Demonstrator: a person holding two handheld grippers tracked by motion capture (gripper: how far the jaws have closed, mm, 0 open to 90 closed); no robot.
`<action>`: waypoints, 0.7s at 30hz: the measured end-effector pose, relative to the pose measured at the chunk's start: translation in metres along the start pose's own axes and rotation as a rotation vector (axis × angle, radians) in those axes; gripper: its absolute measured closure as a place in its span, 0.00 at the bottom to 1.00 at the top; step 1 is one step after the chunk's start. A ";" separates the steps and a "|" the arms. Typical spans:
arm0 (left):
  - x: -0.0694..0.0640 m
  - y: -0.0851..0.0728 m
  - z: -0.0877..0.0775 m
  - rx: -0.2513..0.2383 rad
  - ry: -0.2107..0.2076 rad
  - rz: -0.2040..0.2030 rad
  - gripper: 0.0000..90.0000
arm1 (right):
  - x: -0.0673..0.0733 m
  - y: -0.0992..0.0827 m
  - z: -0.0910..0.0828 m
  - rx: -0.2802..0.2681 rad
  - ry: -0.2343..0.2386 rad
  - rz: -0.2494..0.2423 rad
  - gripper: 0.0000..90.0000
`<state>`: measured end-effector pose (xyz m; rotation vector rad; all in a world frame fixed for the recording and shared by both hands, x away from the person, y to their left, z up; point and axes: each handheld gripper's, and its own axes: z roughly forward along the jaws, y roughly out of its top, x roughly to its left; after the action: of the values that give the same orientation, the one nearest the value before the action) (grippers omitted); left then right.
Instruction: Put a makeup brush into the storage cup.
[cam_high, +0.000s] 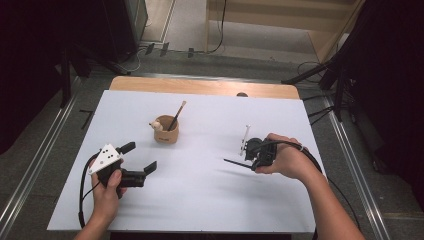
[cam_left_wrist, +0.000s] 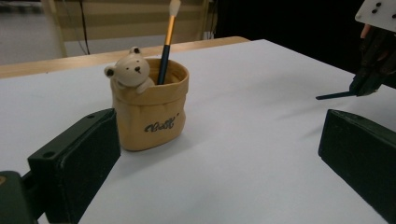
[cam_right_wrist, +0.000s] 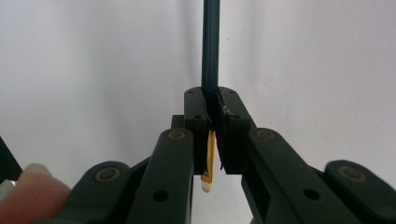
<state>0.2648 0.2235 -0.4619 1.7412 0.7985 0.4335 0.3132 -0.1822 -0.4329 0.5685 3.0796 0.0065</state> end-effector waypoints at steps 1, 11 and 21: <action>-0.001 0.001 0.004 -0.002 -0.012 -0.006 0.00 | 0.000 0.001 -0.002 -0.002 0.000 0.000 0.94; -0.004 -0.001 0.021 0.002 -0.086 -0.010 0.00 | 0.004 0.017 -0.016 -0.011 -0.014 -0.057 0.94; -0.015 -0.004 0.030 0.004 -0.168 0.030 0.00 | 0.010 0.035 -0.023 -0.024 -0.021 -0.117 0.94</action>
<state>0.2726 0.1932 -0.4734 1.7689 0.6544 0.3007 0.3165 -0.1457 -0.4097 0.3836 3.0822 0.0366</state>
